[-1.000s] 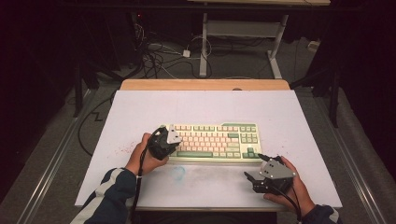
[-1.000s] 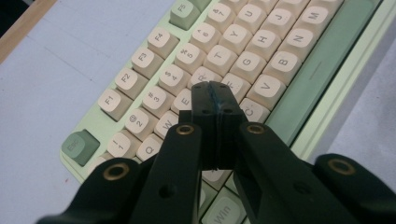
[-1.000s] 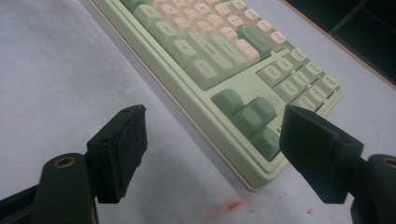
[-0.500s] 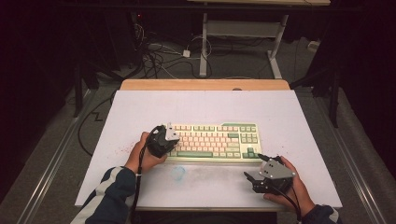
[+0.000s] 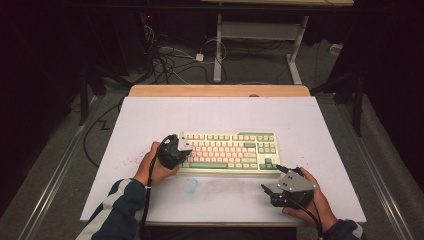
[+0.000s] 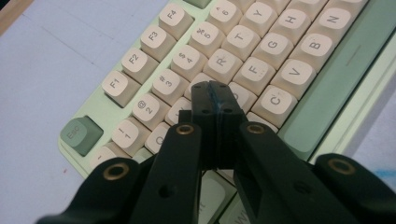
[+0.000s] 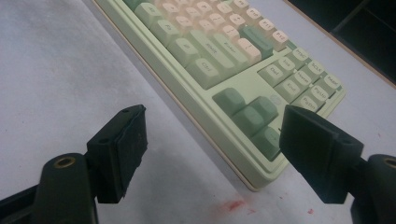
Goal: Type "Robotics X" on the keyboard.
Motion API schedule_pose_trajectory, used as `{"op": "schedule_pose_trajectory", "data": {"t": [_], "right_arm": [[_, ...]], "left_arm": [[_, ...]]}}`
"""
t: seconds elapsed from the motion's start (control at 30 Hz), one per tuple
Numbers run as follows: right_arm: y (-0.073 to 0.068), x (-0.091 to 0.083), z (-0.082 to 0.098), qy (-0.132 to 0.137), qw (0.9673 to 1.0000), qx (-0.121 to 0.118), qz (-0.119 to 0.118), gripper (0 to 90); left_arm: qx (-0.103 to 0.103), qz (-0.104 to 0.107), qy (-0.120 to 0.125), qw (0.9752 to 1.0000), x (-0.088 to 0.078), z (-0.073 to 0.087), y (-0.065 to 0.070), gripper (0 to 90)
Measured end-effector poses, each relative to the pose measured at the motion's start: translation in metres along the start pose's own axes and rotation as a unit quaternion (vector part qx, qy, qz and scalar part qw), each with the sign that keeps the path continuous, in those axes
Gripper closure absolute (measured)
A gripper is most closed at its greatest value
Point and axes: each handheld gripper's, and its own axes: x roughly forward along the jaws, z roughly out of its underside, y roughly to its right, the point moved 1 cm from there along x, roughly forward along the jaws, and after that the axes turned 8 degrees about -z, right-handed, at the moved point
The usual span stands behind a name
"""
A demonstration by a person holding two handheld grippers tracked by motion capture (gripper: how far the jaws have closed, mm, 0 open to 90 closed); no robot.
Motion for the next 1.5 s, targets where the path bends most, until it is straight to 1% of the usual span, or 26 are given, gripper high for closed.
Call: {"op": "schedule_pose_trajectory", "data": {"t": [0.1,0.3,0.5,0.67,0.87,1.1,1.17,1.37,1.43,1.5], "right_arm": [[-0.0001,0.0,0.0,0.0,1.0,0.0,0.0,24.0],[-0.0003,0.0,-0.0002,0.0,1.0,-0.002,0.0,24.0],[0.0001,-0.0009,-0.0004,0.001,1.0,-0.001,0.001,24.0],[-0.0001,-0.0003,-0.0007,0.0,1.0,-0.002,0.002,24.0],[-0.0001,-0.0004,-0.0005,0.0,1.0,-0.002,0.001,24.0],[0.0001,-0.0004,-0.0005,0.0,1.0,-0.002,0.002,24.0],[0.0,-0.0003,-0.0004,-0.001,1.0,-0.002,0.002,24.0],[0.0002,0.0006,0.0002,-0.006,1.0,-0.001,0.003,24.0],[0.0005,0.0009,0.0004,-0.006,1.0,0.0,0.004,24.0],[0.0007,0.0002,-0.0001,-0.003,1.0,0.001,0.005,24.0]], "left_arm": [[0.006,-0.003,0.003,1.0,0.0001,0.0005,0.0005,87.4],[0.003,-0.001,0.002,1.0,0.0,0.0006,0.001,87.4],[0.001,-0.005,0.005,1.0,0.0011,0.0008,-0.0002,87.4],[0.006,-0.004,0.008,0.9999,0.0001,0.0003,0.001,87.3],[0.007,-0.005,0.013,0.9999,-0.0019,-0.0014,0.0007,87.3],[0.009,-0.005,0.004,0.9999,-0.0001,0.0011,0.0022,87.3],[0.005,-0.003,0.004,1.0,0.0005,0.0017,0.0022,87.3],[0.012,-0.002,-0.003,0.9999,0.0012,0.0035,0.0032,87.3],[0.013,-0.004,0.0,0.9999,0.0005,0.0029,0.0031,86.7],[0.01,-0.004,0.012,0.9999,-0.0022,0.0,0.0031,86.2]]}}
